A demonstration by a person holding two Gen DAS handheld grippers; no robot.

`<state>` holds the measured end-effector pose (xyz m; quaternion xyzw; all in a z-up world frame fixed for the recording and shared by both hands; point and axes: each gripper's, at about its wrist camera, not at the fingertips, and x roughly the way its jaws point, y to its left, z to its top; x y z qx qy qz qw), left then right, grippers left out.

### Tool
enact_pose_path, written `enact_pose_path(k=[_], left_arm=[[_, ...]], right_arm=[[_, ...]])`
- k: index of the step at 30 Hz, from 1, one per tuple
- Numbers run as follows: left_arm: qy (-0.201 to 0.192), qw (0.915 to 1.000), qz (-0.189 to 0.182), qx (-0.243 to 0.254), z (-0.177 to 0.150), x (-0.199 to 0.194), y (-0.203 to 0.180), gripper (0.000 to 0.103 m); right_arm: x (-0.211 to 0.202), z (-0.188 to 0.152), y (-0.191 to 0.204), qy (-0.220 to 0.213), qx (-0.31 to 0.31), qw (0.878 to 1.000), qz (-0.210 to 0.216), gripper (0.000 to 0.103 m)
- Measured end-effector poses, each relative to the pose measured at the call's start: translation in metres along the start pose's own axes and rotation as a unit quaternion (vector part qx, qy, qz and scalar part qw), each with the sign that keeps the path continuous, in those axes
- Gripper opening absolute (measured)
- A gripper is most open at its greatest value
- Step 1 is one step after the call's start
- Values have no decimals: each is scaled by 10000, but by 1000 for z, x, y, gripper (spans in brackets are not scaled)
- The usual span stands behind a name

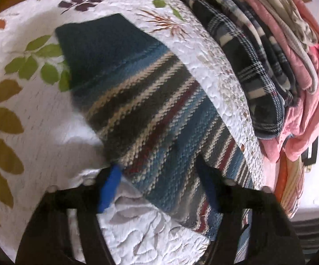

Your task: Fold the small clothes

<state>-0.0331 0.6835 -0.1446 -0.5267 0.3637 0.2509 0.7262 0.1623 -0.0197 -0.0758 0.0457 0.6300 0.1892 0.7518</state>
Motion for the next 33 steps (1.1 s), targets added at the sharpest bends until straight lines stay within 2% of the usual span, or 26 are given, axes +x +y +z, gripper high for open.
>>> enact_pose_path(k=[1,2,5,11,19,26,33], left_arm=[[-6,10000,-43,11,0,0,0,35],[-13,10000,-88,18,0,0,-1,20],[-167,9996,-185,111,-1,-6,-7,15],[-462,9968,-314,564,-8,-24,-40,13],[-368,9895,-647,1237,-40,-35,-96,12],[-137,9700,-984,2218,-90,-37,-160,12],[188,9550,-1368,2625,-138,-29,-203,12]], right_arm=[[0,0,0,1,-11,10000,-16,73],[0,-1,1,3,-23,10000,-32,73],[2,-2,3,4,-84,9999,-79,73],[3,-2,7,8,-173,9998,-100,73],[8,1,7,72,-203,9996,-161,73],[3,6,-5,24,-53,9999,-116,73],[-1,10,-14,-4,67,9999,-112,73]])
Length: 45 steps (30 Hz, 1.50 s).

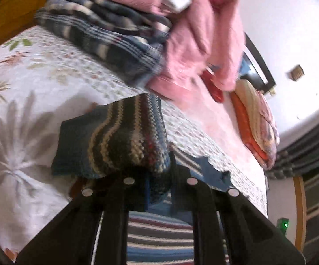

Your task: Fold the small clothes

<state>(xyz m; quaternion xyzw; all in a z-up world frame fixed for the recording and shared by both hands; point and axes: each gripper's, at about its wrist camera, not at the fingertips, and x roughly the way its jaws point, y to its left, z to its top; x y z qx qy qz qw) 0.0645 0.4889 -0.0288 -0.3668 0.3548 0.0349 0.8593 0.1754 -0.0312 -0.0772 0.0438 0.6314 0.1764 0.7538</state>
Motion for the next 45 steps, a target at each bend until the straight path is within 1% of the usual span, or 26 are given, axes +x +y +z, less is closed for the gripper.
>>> enact_pose_path(k=[6,8,11,14,16,22,23,24,27,28,30,31,32,34,36,37,38,39,41,43,45], left_arm=[[313,9977,-354,491,-29,28,-54,12],[434,9957,-394,713,-43,39,-71,12],[658,9931,-427,871,-61,56,-84,12],[945,9887,-270,1133,-81,75,-88,12],[1136,9858,-167,1224,-92,88,-85,12],[1673,9781,48,1235,-118,114,-69,14],[1752,9771,97,1208,-121,117,-66,17],[1801,9765,132,1175,-123,118,-64,20],[1934,9742,297,1124,-129,118,-63,24],[2010,9721,406,1143,-131,115,-66,25],[2150,9690,570,1078,-133,106,-72,29],[2336,9650,632,1011,-133,98,-76,29],[2417,9646,526,912,-132,89,-78,30],[2415,9654,517,840,-125,68,-86,30],[2215,9696,450,934,-111,42,-90,34],[2047,9720,494,1041,-103,30,-90,36],[1820,9734,679,1216,-92,18,-86,40],[1634,9738,842,1335,-83,12,-81,42],[1370,9742,1128,1391,-70,9,-63,43],[1315,9715,1523,1249,-56,23,-29,41],[1402,9713,1650,988,-51,37,-5,39]], right_arm=[[-1,2,-2,0,30,10000,2,73],[-1,2,-2,3,15,10000,-9,73],[-1,3,-3,6,8,10000,-35,73],[0,2,-5,26,31,10000,-13,73],[1,2,-6,41,27,10000,-16,73],[4,1,-6,86,52,9999,-26,73],[5,1,-6,96,53,9999,-28,73],[6,1,-5,112,54,9999,-30,73],[10,0,-3,155,32,9999,-44,73],[11,-1,-2,175,16,9998,-49,73],[13,-1,0,204,-25,9998,-56,73],[14,-2,2,216,-59,9997,-58,73],[14,-3,3,220,-79,9997,-54,73],[13,-5,5,225,-121,9997,-39,73],[11,-7,6,214,-156,9996,-34,73],[9,-8,8,203,-180,9996,-23,73],[8,-10,11,193,-185,9996,2,73],[6,-11,13,184,-182,9996,56,73],[3,-14,20,185,-159,9994,238,73],[-1,-17,28,188,-127,9988,427,73],[-5,-19,39,180,-184,9983,525,73]])
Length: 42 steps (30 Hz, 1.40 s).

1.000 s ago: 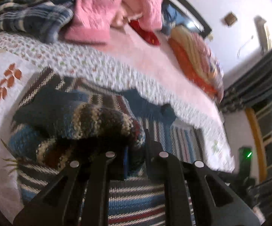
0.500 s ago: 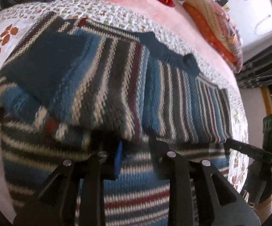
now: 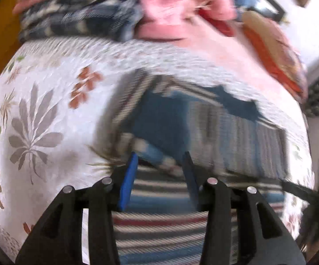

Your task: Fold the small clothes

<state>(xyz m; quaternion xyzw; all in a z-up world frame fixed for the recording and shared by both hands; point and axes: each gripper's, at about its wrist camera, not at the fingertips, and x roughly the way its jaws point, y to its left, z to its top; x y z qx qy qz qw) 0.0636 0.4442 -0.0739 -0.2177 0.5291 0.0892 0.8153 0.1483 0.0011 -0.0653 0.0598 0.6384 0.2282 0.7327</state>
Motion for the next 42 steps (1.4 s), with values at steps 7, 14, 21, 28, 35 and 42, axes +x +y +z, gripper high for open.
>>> enact_pose_path(k=[7,14,21,28,35,42], left_arm=[[875,9909,897,496,-7,69,18,39],[837,9962,196,133,14,44,19,41],[416,9974,572,-129,33,12,50,44],[249,9918,684,-1053,39,8,95,44],[-52,9945,436,-953,34,-6,78,47],[88,9988,428,-242,30,6,39,47]], right_arm=[[7,0,38,-34,54,9989,462,73],[50,24,99,263,73,9979,582,73],[108,57,153,596,176,9967,531,71],[146,68,176,814,374,9954,348,18],[84,79,189,137,-212,9997,54,12],[61,85,158,3,-370,9978,-543,12]])
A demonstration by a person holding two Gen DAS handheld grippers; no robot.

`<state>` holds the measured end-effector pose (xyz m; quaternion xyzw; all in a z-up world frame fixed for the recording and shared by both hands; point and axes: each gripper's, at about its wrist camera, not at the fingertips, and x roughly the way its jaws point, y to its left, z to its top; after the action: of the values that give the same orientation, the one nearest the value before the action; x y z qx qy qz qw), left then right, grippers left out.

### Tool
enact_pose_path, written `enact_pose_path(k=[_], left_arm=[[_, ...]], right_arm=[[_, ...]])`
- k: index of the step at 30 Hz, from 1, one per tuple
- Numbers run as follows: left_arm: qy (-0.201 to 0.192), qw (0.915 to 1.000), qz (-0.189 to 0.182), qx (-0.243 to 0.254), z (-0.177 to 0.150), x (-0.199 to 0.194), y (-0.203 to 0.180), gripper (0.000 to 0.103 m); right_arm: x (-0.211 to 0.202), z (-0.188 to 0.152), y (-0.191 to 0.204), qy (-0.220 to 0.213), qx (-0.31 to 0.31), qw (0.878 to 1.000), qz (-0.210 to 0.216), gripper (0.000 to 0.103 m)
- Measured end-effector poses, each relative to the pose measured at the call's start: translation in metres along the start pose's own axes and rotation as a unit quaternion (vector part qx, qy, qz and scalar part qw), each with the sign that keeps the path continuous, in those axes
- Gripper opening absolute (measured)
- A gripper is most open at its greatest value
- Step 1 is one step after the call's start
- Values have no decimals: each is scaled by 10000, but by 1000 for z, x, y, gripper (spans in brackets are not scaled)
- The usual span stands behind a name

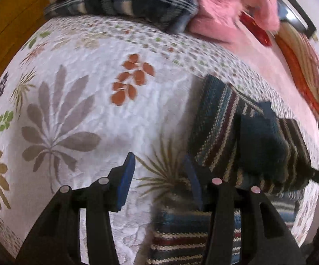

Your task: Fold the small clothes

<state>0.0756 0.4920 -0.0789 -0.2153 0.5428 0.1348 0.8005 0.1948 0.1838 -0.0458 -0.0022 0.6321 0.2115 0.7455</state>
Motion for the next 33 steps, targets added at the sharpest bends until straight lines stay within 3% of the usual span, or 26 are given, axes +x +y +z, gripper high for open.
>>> enact_pose_path(k=[5,9,14,17,22,26,28,30,32,33], left_arm=[[30,9997,44,217,-3,2,-9,48],[20,9999,57,84,-1,2,-2,49],[-24,9999,78,-148,3,0,6,50],[-73,9998,121,-105,4,-3,4,53],[-130,9997,217,14,5,-6,4,55],[-105,9997,198,-27,5,-5,7,55],[-98,9997,194,-58,6,-4,9,56],[-89,9997,186,-96,7,-4,10,56],[-77,9997,192,-94,7,-3,10,56],[-68,9997,201,-75,7,-2,9,56]], right_arm=[[39,-7,-31,292,278,9988,-260,14],[49,-10,-30,331,202,9977,-558,28],[11,-4,8,-301,-412,9904,-1281,39],[6,-4,44,-320,-884,9890,-1138,44],[47,-5,85,225,-1076,9907,-804,45],[77,-6,98,464,-1128,9882,-926,47],[88,-5,102,556,-1121,9866,-1046,59],[98,-5,103,629,-1162,9845,-1153,63],[106,-6,103,640,-1253,9814,-1309,63],[107,-7,103,623,-1290,9805,-1348,58]])
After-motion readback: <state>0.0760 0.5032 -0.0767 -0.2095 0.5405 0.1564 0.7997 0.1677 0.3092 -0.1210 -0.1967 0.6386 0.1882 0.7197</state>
